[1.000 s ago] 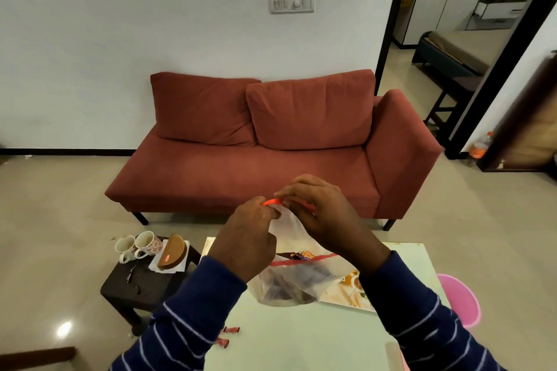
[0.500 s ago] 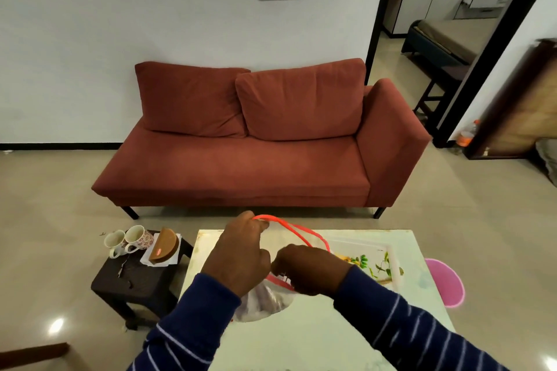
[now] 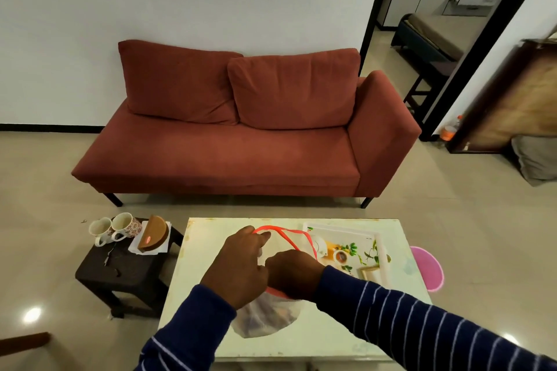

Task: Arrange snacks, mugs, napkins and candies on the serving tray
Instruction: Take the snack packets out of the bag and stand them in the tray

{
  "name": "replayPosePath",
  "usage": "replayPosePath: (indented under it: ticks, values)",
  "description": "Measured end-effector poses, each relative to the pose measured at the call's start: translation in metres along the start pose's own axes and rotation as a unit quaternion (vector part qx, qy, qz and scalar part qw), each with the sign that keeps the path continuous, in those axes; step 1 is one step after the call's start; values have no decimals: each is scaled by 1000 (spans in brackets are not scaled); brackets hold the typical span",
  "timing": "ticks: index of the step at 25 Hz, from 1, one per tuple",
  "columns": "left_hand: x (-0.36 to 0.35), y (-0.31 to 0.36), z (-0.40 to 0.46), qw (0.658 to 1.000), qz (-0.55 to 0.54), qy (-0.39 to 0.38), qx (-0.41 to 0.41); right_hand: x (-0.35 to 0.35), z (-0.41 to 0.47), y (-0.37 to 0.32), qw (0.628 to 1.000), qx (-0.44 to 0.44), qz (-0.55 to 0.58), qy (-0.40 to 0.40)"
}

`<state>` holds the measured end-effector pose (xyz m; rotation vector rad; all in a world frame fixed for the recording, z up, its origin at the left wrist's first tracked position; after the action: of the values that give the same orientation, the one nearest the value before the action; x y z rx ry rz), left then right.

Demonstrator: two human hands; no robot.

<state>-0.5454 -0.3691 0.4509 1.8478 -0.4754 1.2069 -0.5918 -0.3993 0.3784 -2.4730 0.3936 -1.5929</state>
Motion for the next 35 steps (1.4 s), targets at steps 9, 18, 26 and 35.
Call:
replayPosePath:
  ticks: [9,18,26,35]
  values:
    - [-41,-68,19,997,-22,-60,30,70,-38,36,934,-76,251,243]
    - [-84,-107,24,991,-41,-120,52,48,-95,111,647,-141,662,351]
    - [-120,-84,14,981,-85,-116,131,20,-80,217,857,-268,304,319]
    - [-185,-52,50,964,-82,-101,231,-97,9,396,898,-271,210,277]
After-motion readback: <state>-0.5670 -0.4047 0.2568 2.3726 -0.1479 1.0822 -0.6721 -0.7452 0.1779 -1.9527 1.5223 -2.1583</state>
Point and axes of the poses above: each hand's wrist, its own z-axis towards the middle knuckle, its own x-axis out of the back of the hand, y = z × x, the point moved 10 cm from there along z, towards the middle knuckle, and after that the axes turned 5 degrees about x, right-handed, at the moved point
